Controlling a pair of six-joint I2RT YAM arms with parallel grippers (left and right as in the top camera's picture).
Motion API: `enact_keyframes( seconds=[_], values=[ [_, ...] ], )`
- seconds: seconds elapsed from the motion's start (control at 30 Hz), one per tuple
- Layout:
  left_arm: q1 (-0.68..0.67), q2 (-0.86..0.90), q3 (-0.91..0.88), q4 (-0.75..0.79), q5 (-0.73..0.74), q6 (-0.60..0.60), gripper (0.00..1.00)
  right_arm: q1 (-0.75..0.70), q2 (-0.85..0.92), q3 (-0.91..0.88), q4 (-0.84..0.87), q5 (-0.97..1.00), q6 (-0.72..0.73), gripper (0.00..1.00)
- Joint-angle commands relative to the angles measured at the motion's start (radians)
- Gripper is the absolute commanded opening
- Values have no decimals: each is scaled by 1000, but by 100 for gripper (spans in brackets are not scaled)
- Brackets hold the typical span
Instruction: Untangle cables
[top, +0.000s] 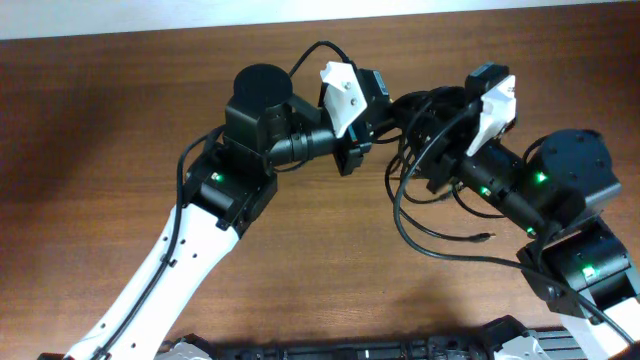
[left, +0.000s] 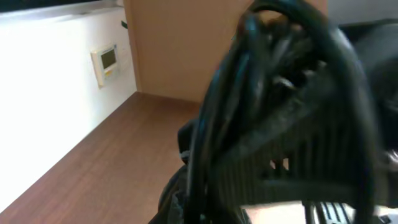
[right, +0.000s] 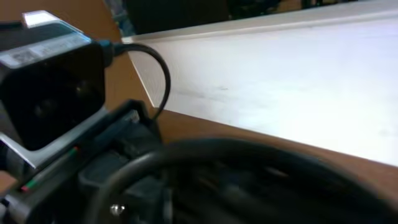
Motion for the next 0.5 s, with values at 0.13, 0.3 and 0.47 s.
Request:
enact_keyframes(
  seconds=[0.13, 0.3, 0.47],
  values=[
    [-9, -8, 8, 14, 73, -9, 1, -7, 2, 7, 2, -28, 8, 4],
    [14, -8, 8, 17, 16, -9, 40, -7, 2, 7, -6, -35, 7, 4],
    [23, -10, 8, 18, 16, -9, 44, -8, 2, 6, -6, -28, 7, 4]
  ],
)
